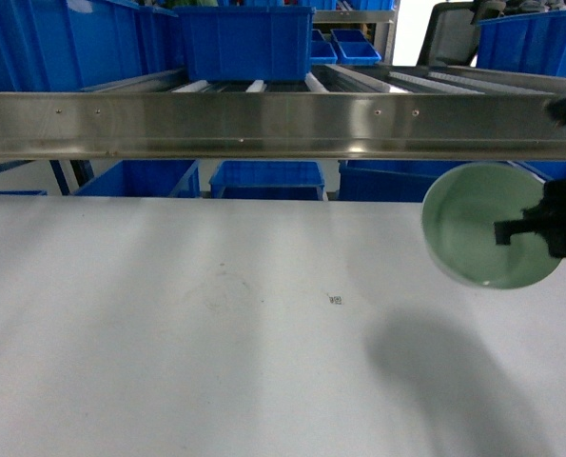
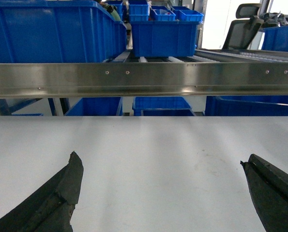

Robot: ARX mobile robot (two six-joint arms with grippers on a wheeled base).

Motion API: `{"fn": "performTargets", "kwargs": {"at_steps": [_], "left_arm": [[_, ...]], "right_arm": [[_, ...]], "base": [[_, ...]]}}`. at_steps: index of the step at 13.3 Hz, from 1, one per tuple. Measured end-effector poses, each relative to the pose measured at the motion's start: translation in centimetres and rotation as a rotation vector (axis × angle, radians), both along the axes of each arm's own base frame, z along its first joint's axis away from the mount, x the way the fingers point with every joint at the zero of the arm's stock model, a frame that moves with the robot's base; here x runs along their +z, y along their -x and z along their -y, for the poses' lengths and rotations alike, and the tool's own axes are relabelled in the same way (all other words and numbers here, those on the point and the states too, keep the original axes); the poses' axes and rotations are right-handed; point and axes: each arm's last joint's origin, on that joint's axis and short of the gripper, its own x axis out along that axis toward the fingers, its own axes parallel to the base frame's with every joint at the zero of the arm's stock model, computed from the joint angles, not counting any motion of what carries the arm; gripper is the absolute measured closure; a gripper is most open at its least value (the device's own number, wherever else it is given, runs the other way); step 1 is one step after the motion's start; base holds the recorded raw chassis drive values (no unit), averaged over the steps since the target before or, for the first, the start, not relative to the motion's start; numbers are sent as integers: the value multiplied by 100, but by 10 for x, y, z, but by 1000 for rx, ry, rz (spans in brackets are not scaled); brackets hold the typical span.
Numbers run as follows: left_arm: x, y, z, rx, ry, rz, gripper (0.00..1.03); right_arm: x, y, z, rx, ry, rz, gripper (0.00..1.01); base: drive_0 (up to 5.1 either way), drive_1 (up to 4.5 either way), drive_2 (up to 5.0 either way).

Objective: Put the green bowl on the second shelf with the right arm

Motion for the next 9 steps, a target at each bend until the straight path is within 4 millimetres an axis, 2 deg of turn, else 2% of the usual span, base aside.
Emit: {"fn": "performTargets", "kwargs": {"at_steps": [2,5,6,9], "left_arm": [[0,0,0,0,0,0,5],[0,0,0,0,0,0,5],[0,0,0,0,0,0,5],[0,0,0,0,0,0,5]], "right_arm": [[34,24,7,-11,-12,122,99],[81,72,33,-57,-26,297,99],[87,82,38,-65,-27,331,99],[84,110,49,-91,-31,362,99]], "base": [[0,0,0],[0,0,0],[0,0,0],[0,0,0]]}}
